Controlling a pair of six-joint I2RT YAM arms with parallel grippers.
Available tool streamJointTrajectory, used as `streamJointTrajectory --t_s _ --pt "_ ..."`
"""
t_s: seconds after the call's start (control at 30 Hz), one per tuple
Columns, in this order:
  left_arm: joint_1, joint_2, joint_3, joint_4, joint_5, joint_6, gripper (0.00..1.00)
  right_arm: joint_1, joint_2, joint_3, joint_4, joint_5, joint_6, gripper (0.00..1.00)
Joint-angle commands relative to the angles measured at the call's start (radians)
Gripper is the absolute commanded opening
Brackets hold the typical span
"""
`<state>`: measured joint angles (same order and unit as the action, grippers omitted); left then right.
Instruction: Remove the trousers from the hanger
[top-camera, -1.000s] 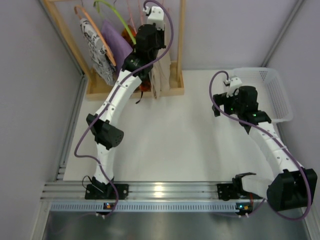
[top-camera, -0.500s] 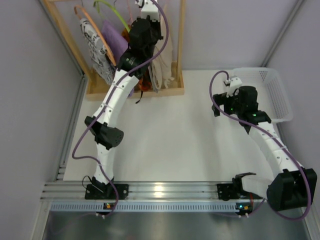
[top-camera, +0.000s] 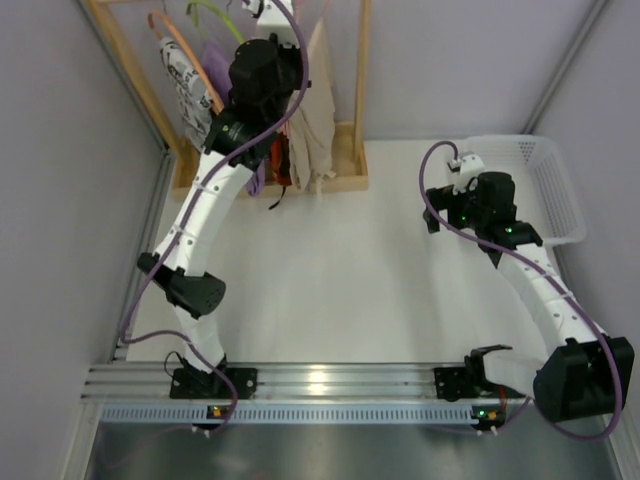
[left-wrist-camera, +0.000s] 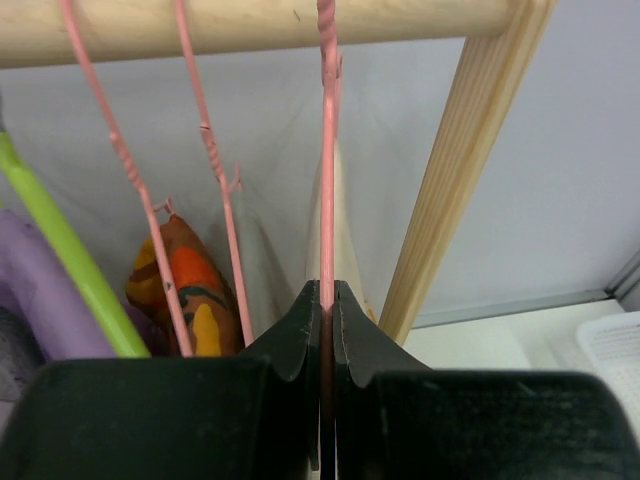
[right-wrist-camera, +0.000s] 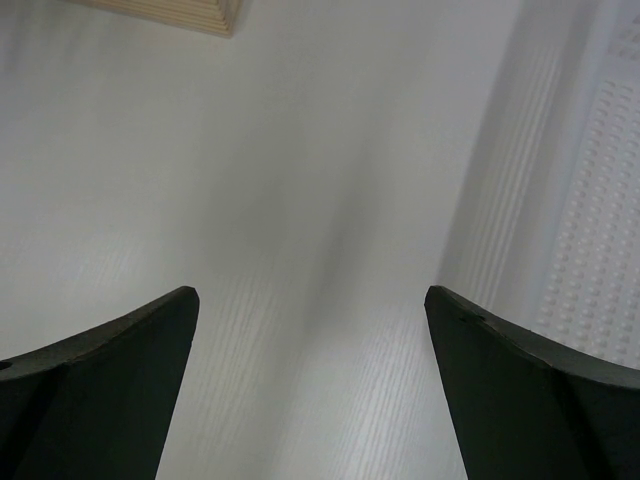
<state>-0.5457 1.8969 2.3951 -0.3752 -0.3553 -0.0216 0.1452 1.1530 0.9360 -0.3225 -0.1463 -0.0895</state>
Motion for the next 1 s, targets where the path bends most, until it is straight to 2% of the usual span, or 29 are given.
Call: streamJointTrajectory --t_s 0.0,0.2,0.47,0.53,0.63,0.7,0.83,0.97 --pt "0.0 -0.194 -0.013 0.055 0.041 -0.058 0.0 -0.013 -0.013 0.003 0.053 -0.024 0.01 0.99" --pt "-0.007 -0.355 -0.181 0.003 0.072 -0.074 0.0 -0.012 -0.003 0.021 0.046 -0.035 0.016 0.99" --pt "-0.007 -0.561 -0.454 -0.036 0.33 -0.116 0.0 -0.015 -0.021 0.047 0.045 -0.073 0.027 0.99" --pt "-0.007 -0.596 -0.502 -0.036 0.351 -0.135 0.0 -0.015 -0.024 0.056 0.033 -0.105 0.02 1.0" --pt "-0.007 -0.645 -0.554 -0.041 0.444 -0.158 0.0 -0.013 0.005 0.138 -0.082 -0.183 -0.025 0.99" --pt "-0.005 -0.656 -0.573 -0.041 0.478 -0.175 0.0 -0.016 0.005 0.193 -0.148 -0.263 -0.045 0.99" --pt "-0.007 -0.609 -0.561 -0.03 0.486 -0.231 0.0 -0.015 -0.094 0.164 -0.126 -0.387 -0.05 0.99" --pt "-0.007 -0.495 -0.397 -0.022 0.503 -0.287 0.0 -0.012 -0.125 0.135 -0.153 -0.458 -0.026 0.99"
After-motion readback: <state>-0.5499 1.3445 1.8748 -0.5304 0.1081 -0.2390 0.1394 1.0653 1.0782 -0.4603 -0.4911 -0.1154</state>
